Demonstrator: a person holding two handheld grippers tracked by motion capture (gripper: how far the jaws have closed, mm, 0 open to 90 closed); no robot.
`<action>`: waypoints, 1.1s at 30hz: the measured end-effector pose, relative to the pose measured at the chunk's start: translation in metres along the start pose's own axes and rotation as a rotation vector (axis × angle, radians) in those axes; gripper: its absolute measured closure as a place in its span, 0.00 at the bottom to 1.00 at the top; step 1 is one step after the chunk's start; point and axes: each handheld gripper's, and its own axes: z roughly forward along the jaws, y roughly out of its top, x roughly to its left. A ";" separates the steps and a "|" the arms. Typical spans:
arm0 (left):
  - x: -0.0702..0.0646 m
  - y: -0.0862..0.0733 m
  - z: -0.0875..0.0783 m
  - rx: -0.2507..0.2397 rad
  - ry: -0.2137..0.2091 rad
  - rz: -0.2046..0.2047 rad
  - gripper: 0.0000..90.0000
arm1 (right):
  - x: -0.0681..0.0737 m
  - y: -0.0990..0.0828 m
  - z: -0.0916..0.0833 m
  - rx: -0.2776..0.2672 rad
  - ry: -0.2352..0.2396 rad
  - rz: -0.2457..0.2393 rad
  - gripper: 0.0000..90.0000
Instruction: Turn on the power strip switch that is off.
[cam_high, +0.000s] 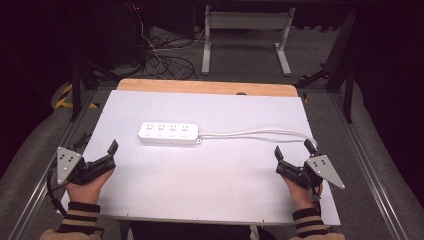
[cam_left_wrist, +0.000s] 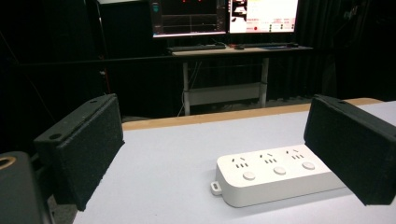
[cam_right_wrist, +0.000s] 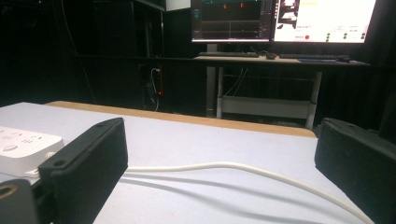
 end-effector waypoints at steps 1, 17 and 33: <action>0.000 0.000 0.000 0.001 0.002 0.000 0.06 | 0.000 0.000 0.000 0.000 0.001 -0.001 0.04; 0.003 0.003 -0.003 -0.020 -0.014 -0.040 0.05 | 0.001 0.000 -0.001 0.002 0.004 -0.007 0.04; 0.000 0.006 -0.010 -0.021 -0.045 -0.011 0.59 | 0.001 0.000 -0.001 -0.001 0.006 -0.012 0.04</action>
